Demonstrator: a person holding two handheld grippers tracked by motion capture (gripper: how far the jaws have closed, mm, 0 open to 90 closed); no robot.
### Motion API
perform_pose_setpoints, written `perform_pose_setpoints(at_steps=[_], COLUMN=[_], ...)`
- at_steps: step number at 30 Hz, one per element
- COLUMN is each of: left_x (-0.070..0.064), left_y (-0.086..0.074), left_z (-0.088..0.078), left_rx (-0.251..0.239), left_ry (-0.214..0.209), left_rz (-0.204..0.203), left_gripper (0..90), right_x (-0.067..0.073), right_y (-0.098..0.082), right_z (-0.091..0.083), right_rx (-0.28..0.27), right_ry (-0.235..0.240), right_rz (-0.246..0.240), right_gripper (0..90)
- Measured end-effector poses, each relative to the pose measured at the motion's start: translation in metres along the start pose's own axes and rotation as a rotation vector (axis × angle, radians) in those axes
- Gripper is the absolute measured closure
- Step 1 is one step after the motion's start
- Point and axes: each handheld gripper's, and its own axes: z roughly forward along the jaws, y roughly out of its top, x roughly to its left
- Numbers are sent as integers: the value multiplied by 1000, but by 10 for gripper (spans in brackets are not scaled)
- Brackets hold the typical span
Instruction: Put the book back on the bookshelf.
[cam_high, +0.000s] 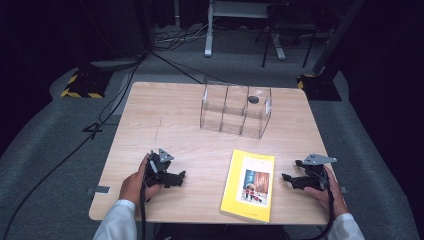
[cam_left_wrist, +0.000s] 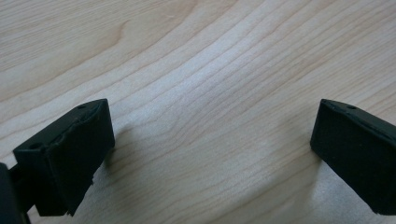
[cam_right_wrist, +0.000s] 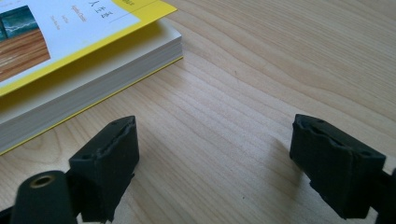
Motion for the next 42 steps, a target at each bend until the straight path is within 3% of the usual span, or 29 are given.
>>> perform_pose_setpoints(at_steps=[12,15,16,20,23,26,31,33,40,42], left_x=[6,7,6,-1,-7,-16,-38,-45,-75,-79], left_y=[-9,-11,-13,-16,-17,-18,-17,-16,-13,-13], left_z=[-9,-11,-12,-15,-15,-17,-15,-14,-10,-10], left_rx=[3,0,5,9,11,14,16,15,16,19], left_ry=[5,8,0,-84,-104,-161,-221,-232,-303,-308], left_rz=[4,-3,9,117,127,197,260,271,352,360], left_gripper=[2,2,2,2,2,1,1,1,2,1], right_x=[0,0,0,8,22,39,62,65,91,92], right_y=[0,1,1,2,7,14,28,31,45,46], right_z=[0,-1,-3,-8,-12,-13,-11,-11,-2,-2], right_rx=[1,14,22,74,134,199,293,311,449,463], right_ry=[-5,14,29,117,177,182,219,221,246,242], right_rz=[3,-19,-32,-119,-190,-261,-332,-341,-448,-446], right_gripper=[161,177,186,207,236,228,246,247,255,254])
